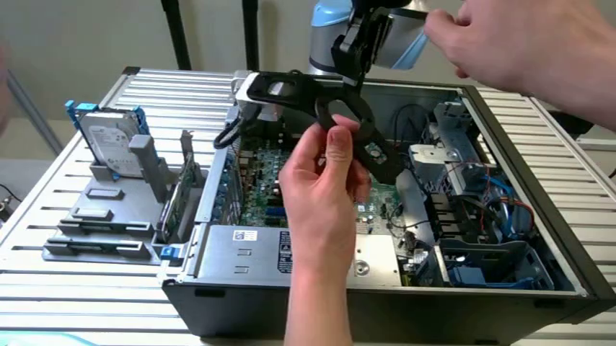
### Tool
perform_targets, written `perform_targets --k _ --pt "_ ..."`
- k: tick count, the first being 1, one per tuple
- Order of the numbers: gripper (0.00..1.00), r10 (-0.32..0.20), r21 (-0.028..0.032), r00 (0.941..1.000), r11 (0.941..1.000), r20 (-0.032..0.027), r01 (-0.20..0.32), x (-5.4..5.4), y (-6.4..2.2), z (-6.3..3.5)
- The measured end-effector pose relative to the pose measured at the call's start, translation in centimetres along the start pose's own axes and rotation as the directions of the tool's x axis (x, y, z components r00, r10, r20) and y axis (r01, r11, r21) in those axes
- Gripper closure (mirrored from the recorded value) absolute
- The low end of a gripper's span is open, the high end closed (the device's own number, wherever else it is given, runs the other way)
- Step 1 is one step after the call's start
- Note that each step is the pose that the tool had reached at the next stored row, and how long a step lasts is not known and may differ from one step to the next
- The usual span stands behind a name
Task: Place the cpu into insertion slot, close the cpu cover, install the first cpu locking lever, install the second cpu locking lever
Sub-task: 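Install the second cpu locking lever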
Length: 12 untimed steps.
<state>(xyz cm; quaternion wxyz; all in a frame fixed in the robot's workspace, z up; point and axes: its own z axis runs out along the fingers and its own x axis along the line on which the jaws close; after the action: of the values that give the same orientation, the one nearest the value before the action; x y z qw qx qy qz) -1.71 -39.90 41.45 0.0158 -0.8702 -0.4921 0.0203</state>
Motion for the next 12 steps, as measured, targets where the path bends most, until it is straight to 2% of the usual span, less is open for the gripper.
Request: perform_targets --k 12 --pt "0.89 0.001 0.0000 1.0000 1.0000 0.0000 -0.001 0.00 0.00 0.00"
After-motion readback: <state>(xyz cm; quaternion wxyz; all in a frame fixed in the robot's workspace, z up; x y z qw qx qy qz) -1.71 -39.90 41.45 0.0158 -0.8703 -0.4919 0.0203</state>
